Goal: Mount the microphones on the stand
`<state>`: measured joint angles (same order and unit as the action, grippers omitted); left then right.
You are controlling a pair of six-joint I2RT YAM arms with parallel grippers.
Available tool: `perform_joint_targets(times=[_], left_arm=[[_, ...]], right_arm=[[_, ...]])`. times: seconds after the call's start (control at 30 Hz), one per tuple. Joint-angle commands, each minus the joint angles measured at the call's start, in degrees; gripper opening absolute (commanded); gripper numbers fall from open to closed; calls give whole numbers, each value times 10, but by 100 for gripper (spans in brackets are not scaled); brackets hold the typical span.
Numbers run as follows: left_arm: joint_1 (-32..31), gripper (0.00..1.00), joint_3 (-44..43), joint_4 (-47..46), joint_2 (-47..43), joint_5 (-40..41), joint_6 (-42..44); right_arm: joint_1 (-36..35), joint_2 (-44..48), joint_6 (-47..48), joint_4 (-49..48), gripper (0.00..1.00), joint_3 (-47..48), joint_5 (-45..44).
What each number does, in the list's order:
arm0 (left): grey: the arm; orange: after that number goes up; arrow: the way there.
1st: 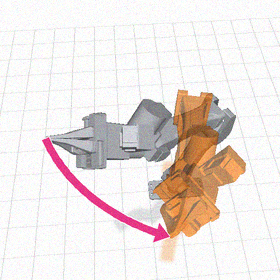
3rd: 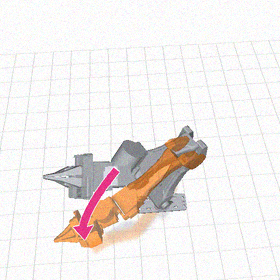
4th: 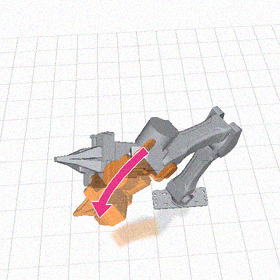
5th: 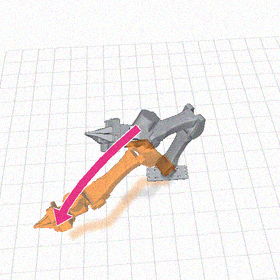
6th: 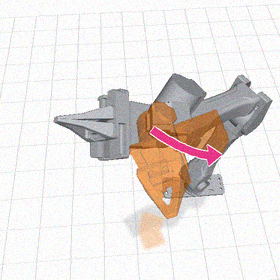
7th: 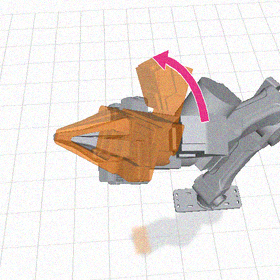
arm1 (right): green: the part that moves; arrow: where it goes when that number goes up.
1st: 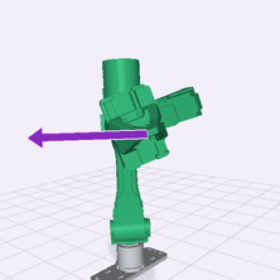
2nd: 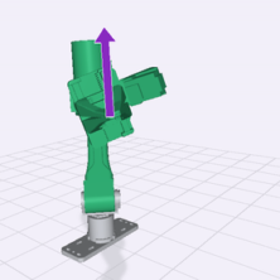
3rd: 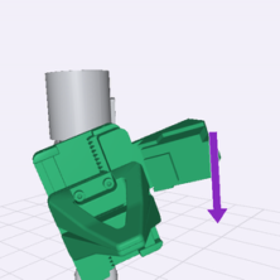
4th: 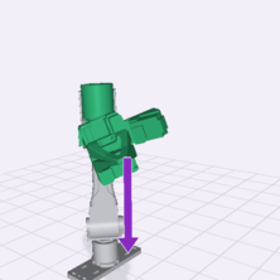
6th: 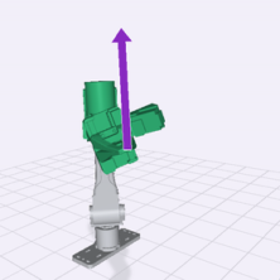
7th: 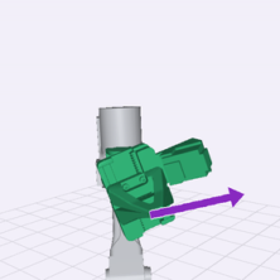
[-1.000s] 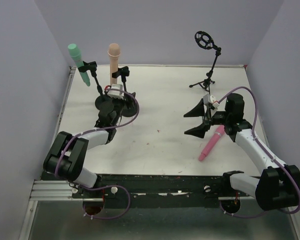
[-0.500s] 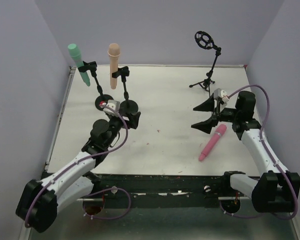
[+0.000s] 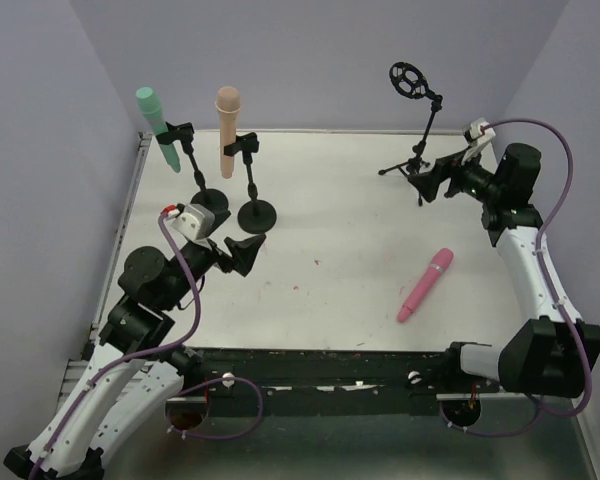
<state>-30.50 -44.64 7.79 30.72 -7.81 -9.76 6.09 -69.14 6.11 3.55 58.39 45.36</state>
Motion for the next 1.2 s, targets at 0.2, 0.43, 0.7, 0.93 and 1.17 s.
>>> perform_joint_targets(times=[0.2, 0.43, 0.7, 0.93, 1.17], left_arm=[[2, 99, 71, 88, -56, 10, 61], [2, 99, 71, 87, -51, 6, 61], [4, 99, 76, 79, -44, 12, 66], [9, 99, 81, 73, -42, 10, 66], [9, 99, 84, 68, -46, 2, 69]], right_arm=[[2, -208, -7, -102, 100, 123, -157], [-4, -294, 5, -206, 92, 162, -127], [-27, -380, 2, -236, 78, 239, -157], [-28, -383, 31, -260, 58, 229, -149], [-32, -385, 41, -251, 23, 245, -109]])
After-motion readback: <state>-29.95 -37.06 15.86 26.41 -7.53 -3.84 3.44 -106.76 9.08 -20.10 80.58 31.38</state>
